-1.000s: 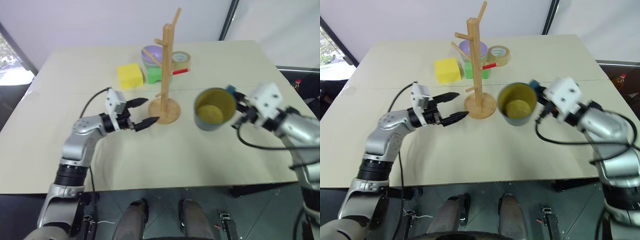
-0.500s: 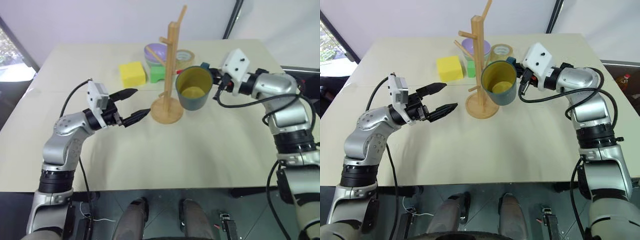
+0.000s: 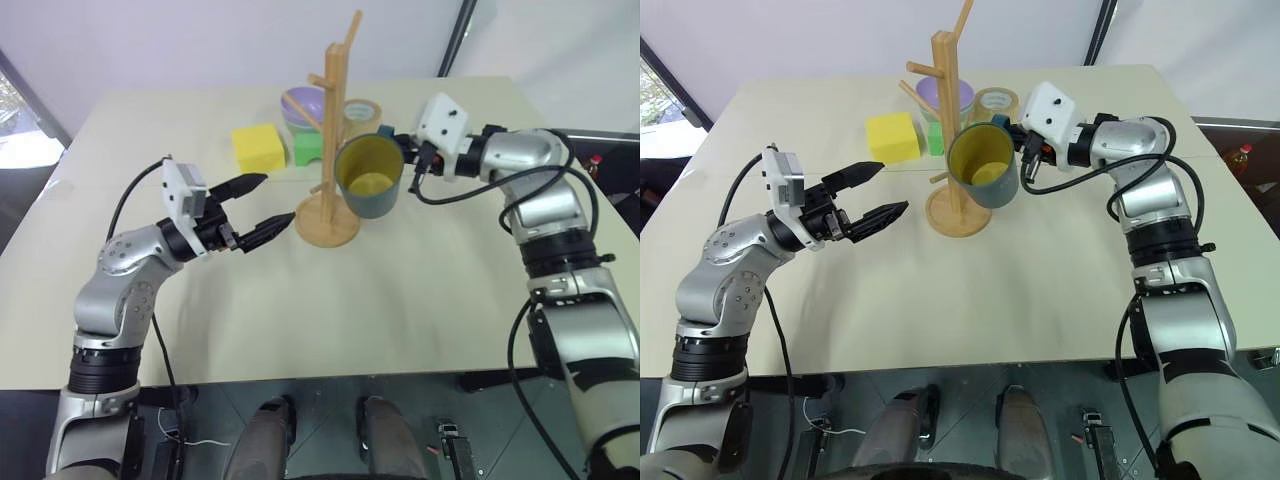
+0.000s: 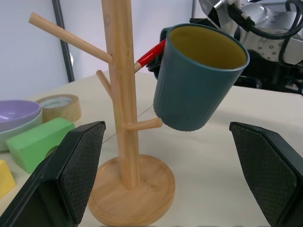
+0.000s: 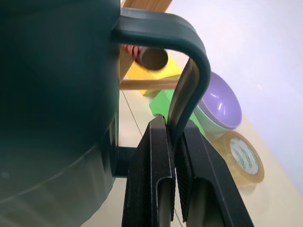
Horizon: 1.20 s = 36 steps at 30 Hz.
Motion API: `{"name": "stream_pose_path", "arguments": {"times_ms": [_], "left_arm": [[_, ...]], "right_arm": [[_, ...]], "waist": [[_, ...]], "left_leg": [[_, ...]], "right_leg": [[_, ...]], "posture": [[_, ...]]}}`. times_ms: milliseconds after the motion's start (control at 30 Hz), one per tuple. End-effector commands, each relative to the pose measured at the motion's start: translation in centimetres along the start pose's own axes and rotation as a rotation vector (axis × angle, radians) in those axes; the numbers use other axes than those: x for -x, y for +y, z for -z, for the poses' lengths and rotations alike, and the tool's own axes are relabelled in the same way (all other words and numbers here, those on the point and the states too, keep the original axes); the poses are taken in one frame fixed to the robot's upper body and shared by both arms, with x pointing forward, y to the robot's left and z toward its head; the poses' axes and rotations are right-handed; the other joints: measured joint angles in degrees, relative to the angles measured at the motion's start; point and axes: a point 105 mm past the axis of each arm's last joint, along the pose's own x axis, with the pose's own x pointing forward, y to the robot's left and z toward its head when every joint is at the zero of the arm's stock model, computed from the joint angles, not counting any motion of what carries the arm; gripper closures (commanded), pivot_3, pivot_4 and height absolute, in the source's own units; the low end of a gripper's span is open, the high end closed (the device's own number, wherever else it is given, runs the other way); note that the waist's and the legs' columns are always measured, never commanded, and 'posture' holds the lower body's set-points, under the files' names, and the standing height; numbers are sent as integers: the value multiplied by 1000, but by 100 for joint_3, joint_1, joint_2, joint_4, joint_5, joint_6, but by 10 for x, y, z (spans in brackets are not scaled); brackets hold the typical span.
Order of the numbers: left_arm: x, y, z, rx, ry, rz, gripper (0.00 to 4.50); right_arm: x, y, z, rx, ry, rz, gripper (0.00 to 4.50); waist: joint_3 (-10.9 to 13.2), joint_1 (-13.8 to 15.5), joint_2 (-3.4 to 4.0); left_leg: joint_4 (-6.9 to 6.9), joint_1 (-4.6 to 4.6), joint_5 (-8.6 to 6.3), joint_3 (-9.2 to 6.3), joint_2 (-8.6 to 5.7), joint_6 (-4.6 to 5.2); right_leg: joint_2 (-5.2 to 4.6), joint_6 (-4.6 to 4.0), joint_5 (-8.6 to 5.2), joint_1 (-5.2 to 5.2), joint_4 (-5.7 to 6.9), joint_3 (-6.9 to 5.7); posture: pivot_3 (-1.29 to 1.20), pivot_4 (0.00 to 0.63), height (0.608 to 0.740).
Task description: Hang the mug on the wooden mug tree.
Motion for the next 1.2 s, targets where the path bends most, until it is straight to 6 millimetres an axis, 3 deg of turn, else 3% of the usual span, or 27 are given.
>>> {"name": "stream_pose_path", "arguments": {"times_ms": [33, 333, 367, 400, 533, 800, 933, 1067, 1200], "left_arm": [[-1, -4, -11, -44, -26, 15, 0], [-2, -6, -9, -39, -25, 12, 0], [-2, -6, -9, -39, -25, 11, 0], [-2, -6, -9, -39, -26, 10, 0], [-1, -6, -9, -39, -27, 5, 0], [3, -1, -4, -35, -2, -35, 0], [19, 22, 23, -30, 88, -222, 0], [41, 37, 48, 0, 124, -381, 0], [70, 45, 87, 55, 210, -548, 0]], "right_arm": [[-4, -9, -18, 55, -39, 4, 4439], [-12, -7, -17, 39, -29, -13, 4439], [-12, -8, -17, 38, -29, -8, 3822], [-12, -9, -17, 40, -29, 0, 3568], [-3, -20, -15, 62, -15, 64, 1630], [40, -44, -9, 31, -38, 237, 1630], [83, -54, 12, -86, -66, 444, 1630], [97, -30, 40, -233, -68, 498, 1630], [95, 28, 82, -427, -39, 483, 1630]], "waist": [[0, 0, 0], [0, -5, 0], [0, -5, 0], [0, -4, 0], [0, -3, 0], [0, 16, 0], [-1, 27, 1], [-2, 13, 2], [-5, 3, 2]], "left_leg": [[0, 0, 0, 0, 0, 0], [0, 0, 2, 2, 0, -4], [0, 0, 2, 2, 0, -4], [0, 0, 3, 2, 0, -5], [0, 0, 4, 2, 0, -6], [-1, -2, 4, 6, 0, -6], [0, 1, 4, 8, 2, -5], [0, 6, 4, 12, 2, -4], [0, 26, 4, 18, 9, -4]], "right_leg": [[0, 0, 0, -1, 0, 0], [2, 5, 5, -7, 9, 3], [2, 5, 5, -7, 10, 3], [2, 5, 5, -8, 11, 3], [2, 4, 5, -9, 13, 4], [2, 4, 6, -11, 12, 8], [3, 4, 6, -9, 14, 10], [2, 4, 6, -3, 12, 15], [6, 1, 9, 9, 18, 20]], "posture": [[0, 150, 740], [0, 150, 740], [0, 150, 740], [0, 150, 740], [0, 150, 740], [0, 150, 740], [0, 150, 740], [0, 150, 740], [0, 150, 740]]}}
